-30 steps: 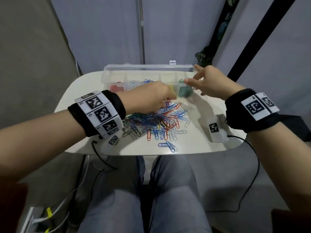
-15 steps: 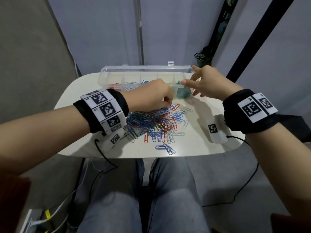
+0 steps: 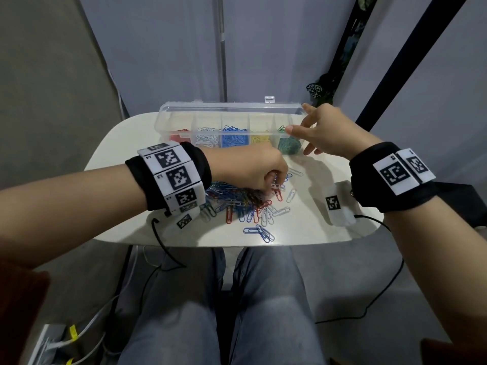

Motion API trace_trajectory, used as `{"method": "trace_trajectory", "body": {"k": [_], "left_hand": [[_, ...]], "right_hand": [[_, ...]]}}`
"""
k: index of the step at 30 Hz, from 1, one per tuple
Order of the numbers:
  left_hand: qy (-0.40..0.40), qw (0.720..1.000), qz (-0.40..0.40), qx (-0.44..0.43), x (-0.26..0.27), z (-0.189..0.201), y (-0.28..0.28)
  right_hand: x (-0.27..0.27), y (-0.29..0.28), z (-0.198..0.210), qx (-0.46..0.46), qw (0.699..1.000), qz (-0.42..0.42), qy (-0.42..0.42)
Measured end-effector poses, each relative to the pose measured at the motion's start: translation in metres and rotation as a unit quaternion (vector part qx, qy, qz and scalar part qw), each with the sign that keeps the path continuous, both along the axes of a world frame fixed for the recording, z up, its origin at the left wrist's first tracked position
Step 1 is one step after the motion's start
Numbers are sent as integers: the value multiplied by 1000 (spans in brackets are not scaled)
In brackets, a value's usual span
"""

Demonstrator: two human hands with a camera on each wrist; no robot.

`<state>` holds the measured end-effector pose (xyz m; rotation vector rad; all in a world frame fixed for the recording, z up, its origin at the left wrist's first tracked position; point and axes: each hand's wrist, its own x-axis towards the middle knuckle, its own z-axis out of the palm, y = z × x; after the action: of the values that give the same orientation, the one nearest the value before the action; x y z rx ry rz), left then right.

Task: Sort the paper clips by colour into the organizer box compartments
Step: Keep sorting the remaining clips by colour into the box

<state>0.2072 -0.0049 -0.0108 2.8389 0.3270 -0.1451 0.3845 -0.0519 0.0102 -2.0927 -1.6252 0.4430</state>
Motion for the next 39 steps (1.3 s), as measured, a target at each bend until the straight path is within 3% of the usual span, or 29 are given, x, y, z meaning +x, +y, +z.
{"method": "trace_trajectory", "body": {"k": [7, 15, 22, 34, 39], "left_hand": [[-19, 999, 27, 11, -2, -4, 8], [-88, 968, 142, -186, -13, 9, 20], [-96, 959, 156, -214, -9, 15, 22], [-32, 997, -12, -75, 22, 8, -1], [-14, 999, -22, -29, 27, 6, -5]], "right_hand": [[0, 0, 1, -16, 1000, 1, -9], [-3, 0, 5, -50, 999, -15, -13], [-2, 2, 5, -54, 998, -8, -26], [6, 4, -3, -21, 1000, 15, -17], [6, 3, -1, -26, 999, 22, -18]]}}
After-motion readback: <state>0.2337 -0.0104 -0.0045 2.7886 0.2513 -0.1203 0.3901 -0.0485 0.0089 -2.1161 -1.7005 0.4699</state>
